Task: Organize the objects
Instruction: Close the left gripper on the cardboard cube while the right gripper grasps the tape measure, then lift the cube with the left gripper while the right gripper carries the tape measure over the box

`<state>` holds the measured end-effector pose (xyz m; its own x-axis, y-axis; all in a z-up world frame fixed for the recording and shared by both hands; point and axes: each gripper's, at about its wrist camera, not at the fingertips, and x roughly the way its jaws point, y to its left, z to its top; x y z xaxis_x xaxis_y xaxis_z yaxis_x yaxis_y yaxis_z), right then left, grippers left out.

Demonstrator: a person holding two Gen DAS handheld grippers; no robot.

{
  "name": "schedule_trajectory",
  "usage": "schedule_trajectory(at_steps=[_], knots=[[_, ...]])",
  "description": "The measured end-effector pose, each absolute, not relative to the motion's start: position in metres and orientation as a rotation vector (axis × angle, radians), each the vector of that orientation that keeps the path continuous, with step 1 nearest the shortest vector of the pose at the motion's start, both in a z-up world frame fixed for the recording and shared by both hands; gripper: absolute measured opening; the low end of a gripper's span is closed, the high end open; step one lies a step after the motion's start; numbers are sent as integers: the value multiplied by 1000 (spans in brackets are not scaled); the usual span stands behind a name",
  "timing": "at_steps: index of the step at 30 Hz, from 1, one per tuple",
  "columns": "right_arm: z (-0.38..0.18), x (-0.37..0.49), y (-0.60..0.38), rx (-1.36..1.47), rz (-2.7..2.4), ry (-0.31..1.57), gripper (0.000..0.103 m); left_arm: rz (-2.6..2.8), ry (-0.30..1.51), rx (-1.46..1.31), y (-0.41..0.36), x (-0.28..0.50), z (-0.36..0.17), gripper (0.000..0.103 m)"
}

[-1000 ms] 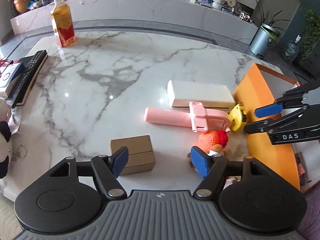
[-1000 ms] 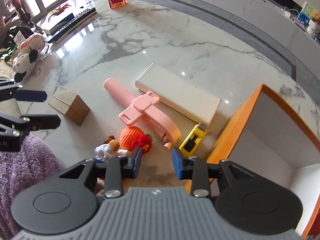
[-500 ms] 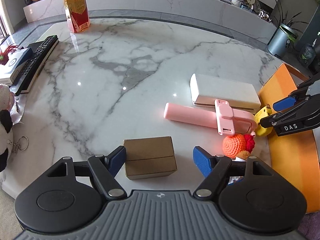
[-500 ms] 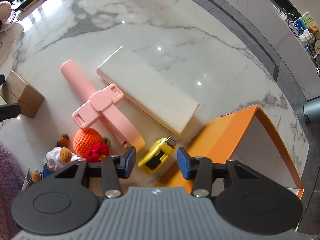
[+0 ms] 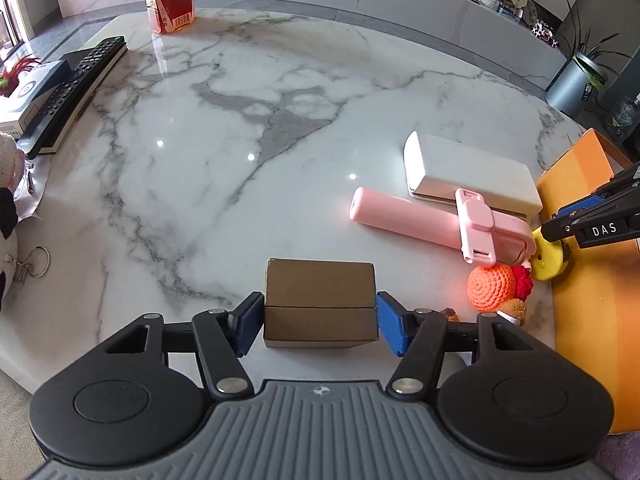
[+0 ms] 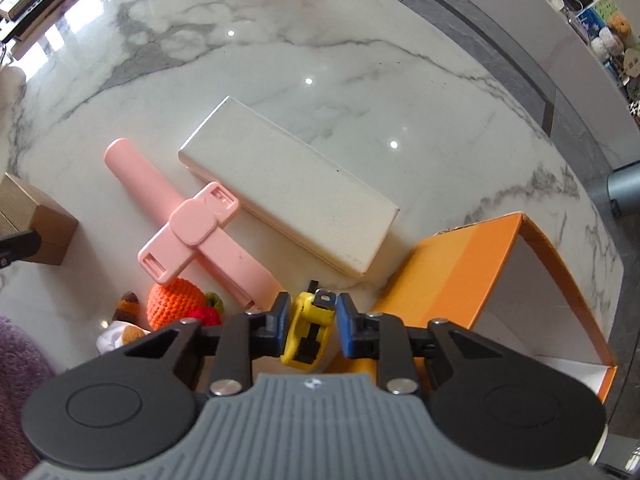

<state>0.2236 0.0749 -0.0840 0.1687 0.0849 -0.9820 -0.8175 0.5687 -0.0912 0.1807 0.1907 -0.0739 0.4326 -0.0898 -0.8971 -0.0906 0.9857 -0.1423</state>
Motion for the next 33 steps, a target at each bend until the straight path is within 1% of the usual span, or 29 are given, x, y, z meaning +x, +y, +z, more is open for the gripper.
schedule_trajectory(at_steps=[4,9,12,14,17,24,29,33], knots=[[-87,224,77,-746,709,1249,31,-1,1123,-178,191,181,-74,71],[-103,220,87,-852,696,1281,35,-7,1121,-185,192,181,-74,71],[-112,223,90,-867,678,1307,30,-10,1117,-190,192,181,-74,71],[-111,226,87,-830,682,1329,26,-14,1114,-188,192,180,-74,71],[-104,224,80,-815,700,1310,22,-23,1110,-171,191,180,-74,70],[-63,214,51,-692,805,1247,21,-47,1066,-126,180,173,-65,70],[-17,203,14,-585,875,1186,21,-170,968,-130,163,156,-26,70],[21,191,-26,-512,886,1143,21,-325,884,-70,125,144,13,70]])
